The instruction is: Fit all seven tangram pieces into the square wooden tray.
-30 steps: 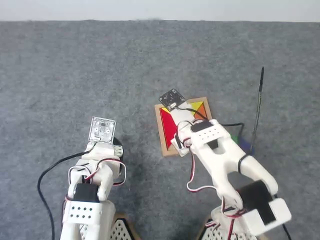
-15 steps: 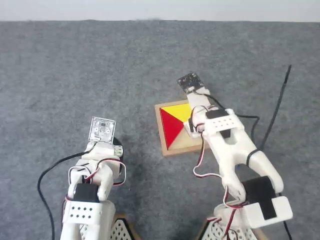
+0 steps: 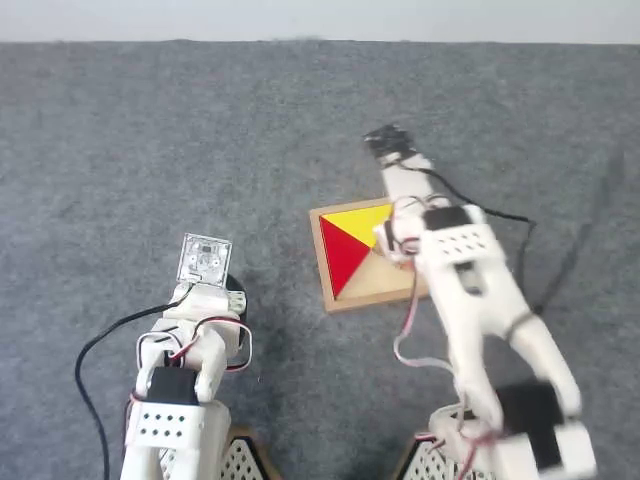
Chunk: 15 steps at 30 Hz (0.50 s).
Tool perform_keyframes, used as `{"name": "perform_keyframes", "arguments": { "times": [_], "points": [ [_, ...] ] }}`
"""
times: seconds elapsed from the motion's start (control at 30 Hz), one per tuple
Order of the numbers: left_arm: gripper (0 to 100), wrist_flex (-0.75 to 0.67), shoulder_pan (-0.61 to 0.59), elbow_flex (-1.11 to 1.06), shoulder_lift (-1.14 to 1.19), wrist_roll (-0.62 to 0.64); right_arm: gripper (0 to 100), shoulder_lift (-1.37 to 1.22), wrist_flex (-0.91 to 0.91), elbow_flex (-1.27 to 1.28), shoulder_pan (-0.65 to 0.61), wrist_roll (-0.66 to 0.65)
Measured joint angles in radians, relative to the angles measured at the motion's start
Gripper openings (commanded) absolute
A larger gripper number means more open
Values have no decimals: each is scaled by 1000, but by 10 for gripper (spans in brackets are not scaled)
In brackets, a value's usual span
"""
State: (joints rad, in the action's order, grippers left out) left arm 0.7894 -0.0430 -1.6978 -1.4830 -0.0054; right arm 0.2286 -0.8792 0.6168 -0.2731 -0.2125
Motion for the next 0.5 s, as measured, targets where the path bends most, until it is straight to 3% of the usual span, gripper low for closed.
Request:
{"name": "perform_keyframes", "arguments": {
  "times": [0.23, 0.4, 0.5],
  "points": [
    [15, 0, 0, 0, 0, 0, 82, 175, -292, 44, 192, -71],
    [15, 0, 0, 0, 0, 0, 222, 106, -288, 118, 229, -86],
    [15, 0, 0, 0, 0, 0, 241, 25, -222, 133, 224, -57]
  ]
}}
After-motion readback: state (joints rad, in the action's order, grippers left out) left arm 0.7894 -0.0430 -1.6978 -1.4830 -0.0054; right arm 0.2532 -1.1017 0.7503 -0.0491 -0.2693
